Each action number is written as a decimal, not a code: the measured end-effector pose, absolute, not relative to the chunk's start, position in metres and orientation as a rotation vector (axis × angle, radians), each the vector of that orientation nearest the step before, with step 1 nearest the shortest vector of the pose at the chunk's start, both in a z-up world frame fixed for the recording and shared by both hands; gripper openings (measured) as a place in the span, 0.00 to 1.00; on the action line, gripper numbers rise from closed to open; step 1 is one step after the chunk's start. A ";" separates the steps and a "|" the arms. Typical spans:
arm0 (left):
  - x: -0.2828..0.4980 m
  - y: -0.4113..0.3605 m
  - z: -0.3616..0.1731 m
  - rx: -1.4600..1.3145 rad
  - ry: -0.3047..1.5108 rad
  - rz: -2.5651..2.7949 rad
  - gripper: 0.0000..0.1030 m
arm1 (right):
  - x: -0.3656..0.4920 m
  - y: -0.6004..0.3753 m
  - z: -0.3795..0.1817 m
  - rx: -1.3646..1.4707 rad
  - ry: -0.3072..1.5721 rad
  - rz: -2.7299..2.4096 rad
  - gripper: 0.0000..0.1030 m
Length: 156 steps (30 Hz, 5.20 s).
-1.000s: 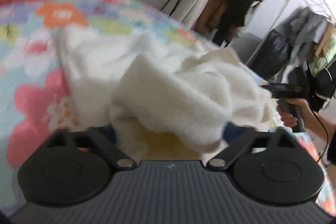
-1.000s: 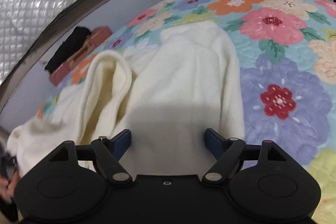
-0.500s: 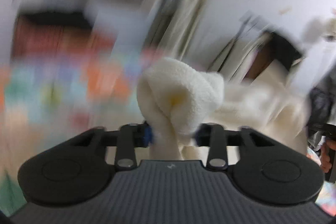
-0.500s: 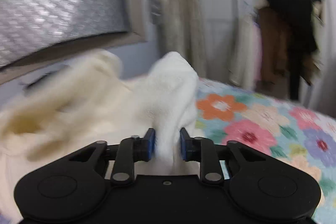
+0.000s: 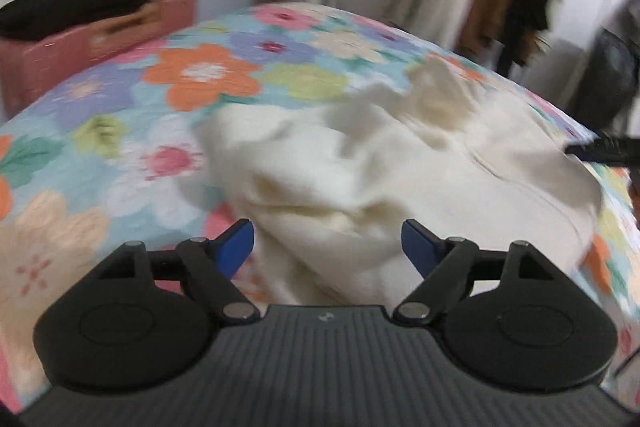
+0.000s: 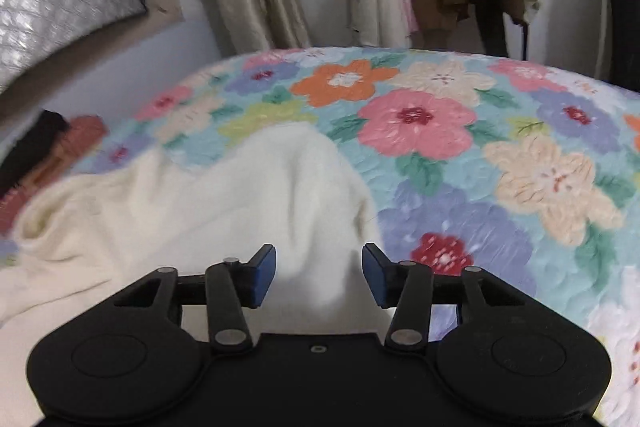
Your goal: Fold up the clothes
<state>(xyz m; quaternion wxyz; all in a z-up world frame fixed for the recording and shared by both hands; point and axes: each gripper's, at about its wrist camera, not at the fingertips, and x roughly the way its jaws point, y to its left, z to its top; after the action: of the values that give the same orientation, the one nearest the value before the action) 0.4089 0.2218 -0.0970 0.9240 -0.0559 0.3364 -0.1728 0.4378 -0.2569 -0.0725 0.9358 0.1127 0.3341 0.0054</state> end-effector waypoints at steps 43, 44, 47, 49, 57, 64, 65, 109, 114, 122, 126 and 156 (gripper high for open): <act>0.319 0.282 -0.152 -1.092 0.993 -0.378 0.85 | 0.347 -0.300 -0.119 0.824 0.698 0.051 0.85; 0.314 0.282 -0.157 -1.124 0.987 -0.358 0.85 | 0.348 -0.298 -0.126 0.884 0.705 0.098 0.85; 0.315 0.268 -0.180 -1.235 1.067 -0.334 0.85 | 0.356 -0.286 -0.145 0.960 0.708 0.131 0.85; 0.317 0.258 -0.193 -1.352 1.116 -0.318 0.85 | 0.365 -0.280 -0.153 0.947 0.697 0.085 0.85; 0.351 0.248 -0.190 -1.357 0.826 -0.108 0.85 | 0.402 -0.273 -0.155 0.843 0.600 -0.063 0.81; 0.368 0.251 -0.116 -0.875 0.705 -0.117 0.39 | 0.408 -0.251 -0.085 0.507 0.581 0.054 0.33; 0.362 0.253 -0.102 -0.838 0.675 -0.120 0.38 | 0.402 -0.244 -0.065 0.434 0.553 0.083 0.33; 0.232 0.283 -0.090 -0.258 0.930 0.093 0.59 | 0.206 -0.207 -0.090 0.208 0.821 0.009 0.54; 0.227 0.287 -0.081 -0.268 0.907 0.111 0.56 | 0.187 -0.217 -0.066 0.048 0.822 -0.136 0.52; 0.254 0.277 -0.035 -0.234 0.751 -0.142 0.60 | 0.205 -0.226 -0.007 0.100 0.708 0.162 0.57; 0.327 0.265 -0.045 -0.063 0.746 -0.257 0.61 | 0.262 -0.208 -0.007 -0.037 0.641 0.257 0.66; 0.419 0.223 -0.121 0.123 0.849 -0.051 0.18 | 0.415 -0.214 -0.106 -0.068 0.834 0.146 0.18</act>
<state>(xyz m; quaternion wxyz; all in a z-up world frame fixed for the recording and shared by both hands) 0.4187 0.2231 -0.1208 0.9092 0.0594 0.4114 -0.0248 0.4147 -0.2142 -0.1056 0.9112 -0.0332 0.4045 0.0707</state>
